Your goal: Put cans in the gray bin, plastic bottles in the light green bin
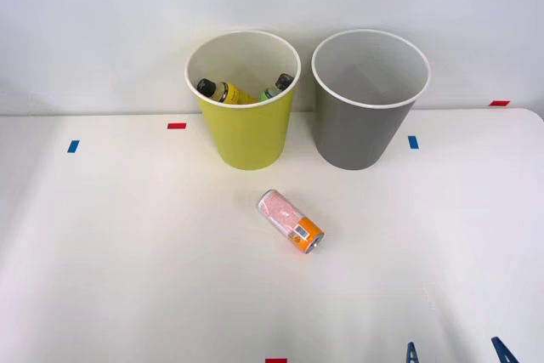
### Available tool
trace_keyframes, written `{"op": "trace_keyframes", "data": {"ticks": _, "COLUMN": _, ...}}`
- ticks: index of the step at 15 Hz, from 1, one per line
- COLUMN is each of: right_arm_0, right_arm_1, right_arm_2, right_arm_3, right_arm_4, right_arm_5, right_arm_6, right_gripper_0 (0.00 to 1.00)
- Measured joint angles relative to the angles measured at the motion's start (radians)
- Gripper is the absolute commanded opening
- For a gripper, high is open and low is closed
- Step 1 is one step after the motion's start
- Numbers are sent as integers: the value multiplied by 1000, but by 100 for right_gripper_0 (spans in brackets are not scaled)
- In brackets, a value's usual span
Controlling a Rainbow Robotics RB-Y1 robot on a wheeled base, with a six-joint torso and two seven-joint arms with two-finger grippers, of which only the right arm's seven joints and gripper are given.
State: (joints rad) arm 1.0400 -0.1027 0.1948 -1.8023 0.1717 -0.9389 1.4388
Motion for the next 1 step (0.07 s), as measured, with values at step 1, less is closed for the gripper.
{"op": "trace_keyframes", "data": {"ticks": 1, "right_arm_0": 0, "right_arm_1": 0, "right_arm_2": 0, "right_arm_3": 0, "right_arm_4": 0, "right_arm_5": 0, "right_arm_6": 0, "right_gripper_0": 100}}
